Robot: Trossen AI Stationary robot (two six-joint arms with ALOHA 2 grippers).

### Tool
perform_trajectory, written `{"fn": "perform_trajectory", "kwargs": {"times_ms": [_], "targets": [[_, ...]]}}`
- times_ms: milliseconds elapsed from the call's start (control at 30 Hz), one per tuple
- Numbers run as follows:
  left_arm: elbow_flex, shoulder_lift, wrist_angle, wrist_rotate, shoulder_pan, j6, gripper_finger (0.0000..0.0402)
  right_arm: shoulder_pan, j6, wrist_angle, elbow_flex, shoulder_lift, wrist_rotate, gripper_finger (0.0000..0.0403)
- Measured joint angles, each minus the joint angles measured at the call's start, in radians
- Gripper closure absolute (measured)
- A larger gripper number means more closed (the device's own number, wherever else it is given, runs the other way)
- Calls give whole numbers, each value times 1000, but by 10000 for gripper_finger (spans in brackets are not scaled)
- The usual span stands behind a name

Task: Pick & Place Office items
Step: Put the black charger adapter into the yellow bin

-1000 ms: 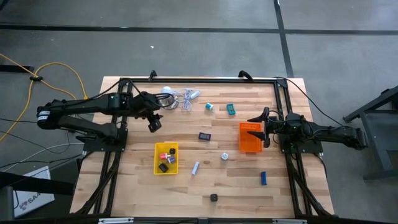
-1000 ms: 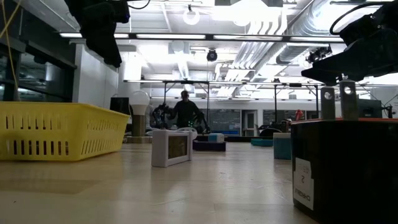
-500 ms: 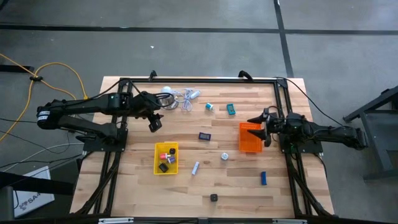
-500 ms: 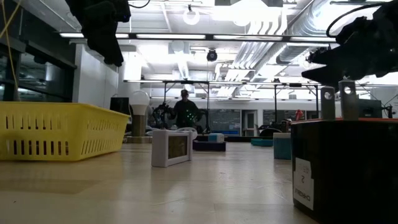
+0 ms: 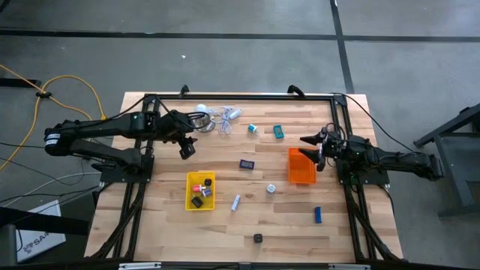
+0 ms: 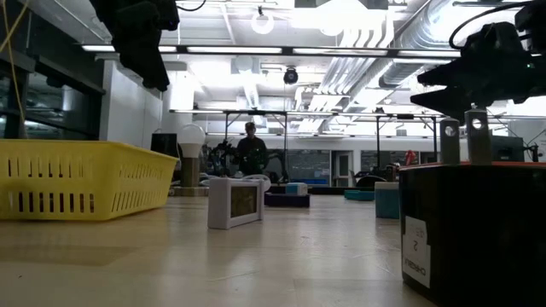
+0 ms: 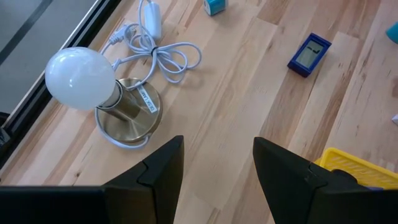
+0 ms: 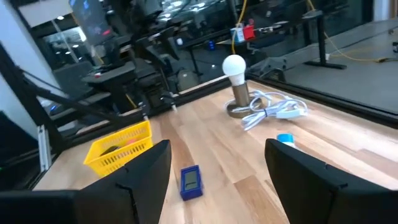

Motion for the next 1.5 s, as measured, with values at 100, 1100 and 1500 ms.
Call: {"fn": "perform_trajectory", "kwargs": {"times_ms": [100, 1100, 1500], "targets": [[0, 0, 0, 0, 0, -1, 217, 0, -9, -1, 0, 0, 12, 155], [0, 0, 1, 0, 0, -4, 217, 143, -136, 177, 88, 198, -171, 155], [0, 0, 2, 0, 0, -4, 217, 318, -306, 199, 294, 582, 14, 155]]}}
